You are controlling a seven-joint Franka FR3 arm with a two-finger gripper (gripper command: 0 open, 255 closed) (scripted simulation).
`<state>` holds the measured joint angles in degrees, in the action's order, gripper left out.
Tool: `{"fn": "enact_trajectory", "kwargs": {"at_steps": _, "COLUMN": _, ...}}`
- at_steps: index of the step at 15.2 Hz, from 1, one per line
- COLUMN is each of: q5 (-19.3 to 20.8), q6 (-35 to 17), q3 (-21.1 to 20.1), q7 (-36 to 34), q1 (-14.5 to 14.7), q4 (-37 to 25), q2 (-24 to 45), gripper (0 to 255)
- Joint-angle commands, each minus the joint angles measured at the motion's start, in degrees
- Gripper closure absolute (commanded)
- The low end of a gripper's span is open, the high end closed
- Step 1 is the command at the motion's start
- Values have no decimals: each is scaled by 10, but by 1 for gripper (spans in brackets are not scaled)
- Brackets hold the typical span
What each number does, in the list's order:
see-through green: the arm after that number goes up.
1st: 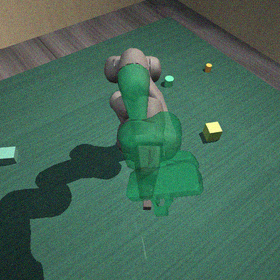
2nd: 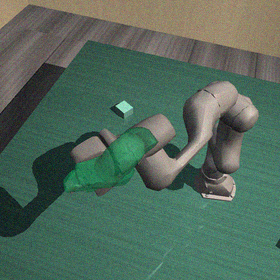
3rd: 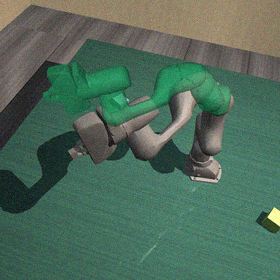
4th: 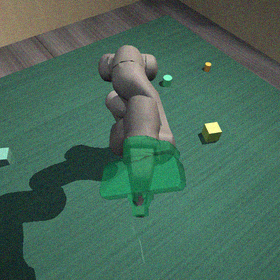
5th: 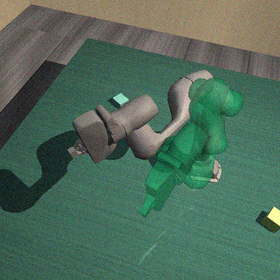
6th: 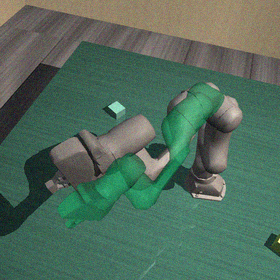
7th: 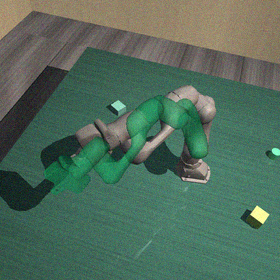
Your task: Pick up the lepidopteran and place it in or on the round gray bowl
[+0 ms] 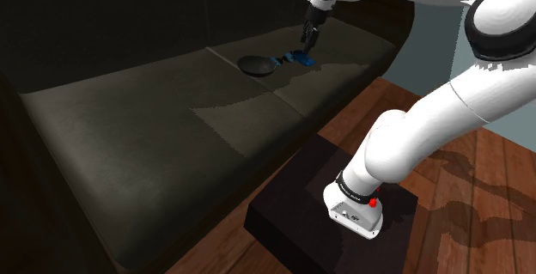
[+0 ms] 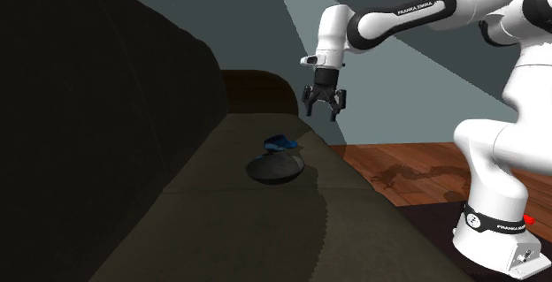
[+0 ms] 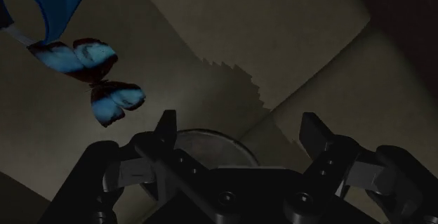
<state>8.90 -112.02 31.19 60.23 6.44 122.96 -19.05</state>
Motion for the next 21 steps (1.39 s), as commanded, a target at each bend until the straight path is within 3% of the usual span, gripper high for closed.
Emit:
{"fn": "enact_trajectory", "kwargs": {"at_steps": 1, "q5": -22, "q6": -6, "q3": 29, "q7": 62, "q1": 11, "q4": -36, "q2": 51, "gripper": 0}}
{"fn": "enact_trajectory", "kwargs": {"at_steps": 6, "q5": -110, "q6": -16, "q3": 84, "q7": 219, "q1": 17, "q4": -129, "q2": 196, "gripper": 0}}
{"fn": "enact_trajectory", "kwargs": {"at_steps": 11, "q5": -208, "q6": 4, "q3": 82, "q7": 362, "q1": -31, "q4": -248, "q2": 350, "gripper": 0}}
{"fn": "enact_trajectory", "kwargs": {"at_steps": 21, "q5": -230, "q6": -43, "q3": 69, "q7": 383, "q1": -43, "q4": -226, "q2": 382, "gripper": 0}}
